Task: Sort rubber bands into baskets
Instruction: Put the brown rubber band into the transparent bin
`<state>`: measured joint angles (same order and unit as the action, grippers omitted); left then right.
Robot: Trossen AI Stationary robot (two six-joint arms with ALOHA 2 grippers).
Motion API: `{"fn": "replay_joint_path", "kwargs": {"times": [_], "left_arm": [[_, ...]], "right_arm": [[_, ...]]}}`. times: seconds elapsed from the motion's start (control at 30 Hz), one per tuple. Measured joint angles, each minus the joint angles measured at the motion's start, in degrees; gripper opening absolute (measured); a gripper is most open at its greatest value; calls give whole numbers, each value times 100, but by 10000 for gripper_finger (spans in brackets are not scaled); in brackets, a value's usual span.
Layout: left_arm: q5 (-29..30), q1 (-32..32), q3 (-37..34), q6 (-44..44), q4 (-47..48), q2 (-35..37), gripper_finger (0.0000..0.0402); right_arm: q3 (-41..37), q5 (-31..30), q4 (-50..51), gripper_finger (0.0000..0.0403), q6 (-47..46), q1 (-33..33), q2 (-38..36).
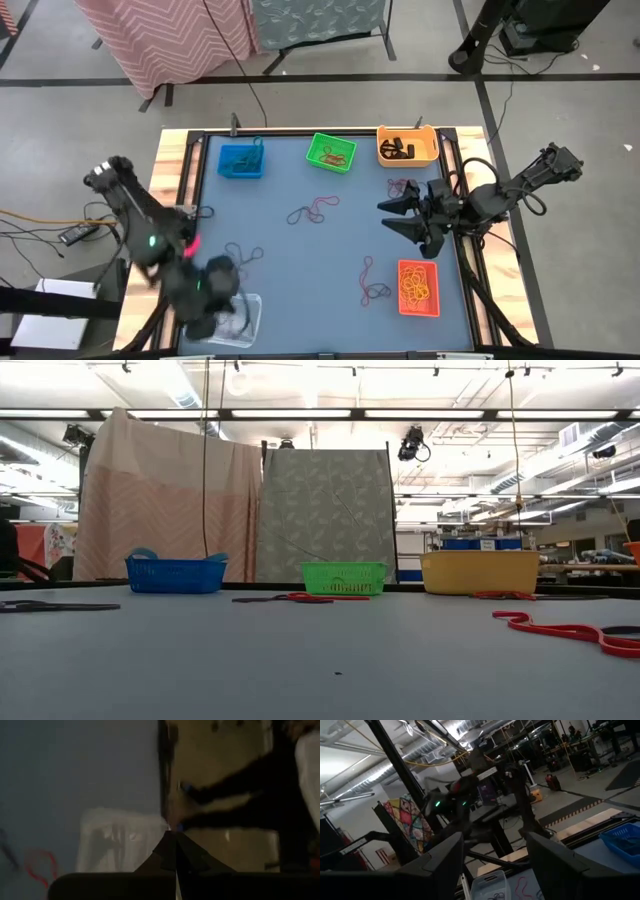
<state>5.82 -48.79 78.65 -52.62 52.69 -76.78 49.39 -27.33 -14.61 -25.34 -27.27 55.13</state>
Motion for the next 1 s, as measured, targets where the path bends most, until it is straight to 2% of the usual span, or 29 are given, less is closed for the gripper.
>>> {"fn": "replay_joint_path", "kwargs": {"times": [0.17, 0.27, 0.5, 0.63, 0.87, 1.0], "left_arm": [[293, -622, -19, -696, 232, -660, 0], [507, -676, -20, -930, 361, -913, 0], [769, -671, -22, -1053, 944, -952, 0], [468, -671, -61, -926, 1080, -1028, 0], [-1073, -490, -872, -934, 111, -1028, 16], [-1342, -273, -1044, -952, -30, -1028, 41]], "right_arm": [[0, 0, 70, 231, 0, 0, 0], [0, -1, 76, 231, 0, 15, 0], [0, -2, 71, 231, 0, 35, 0], [0, -1, 72, 231, 0, 35, 0], [0, 0, 166, 231, -2, 35, 0], [0, 0, 189, 231, -2, 33, 0]]}}
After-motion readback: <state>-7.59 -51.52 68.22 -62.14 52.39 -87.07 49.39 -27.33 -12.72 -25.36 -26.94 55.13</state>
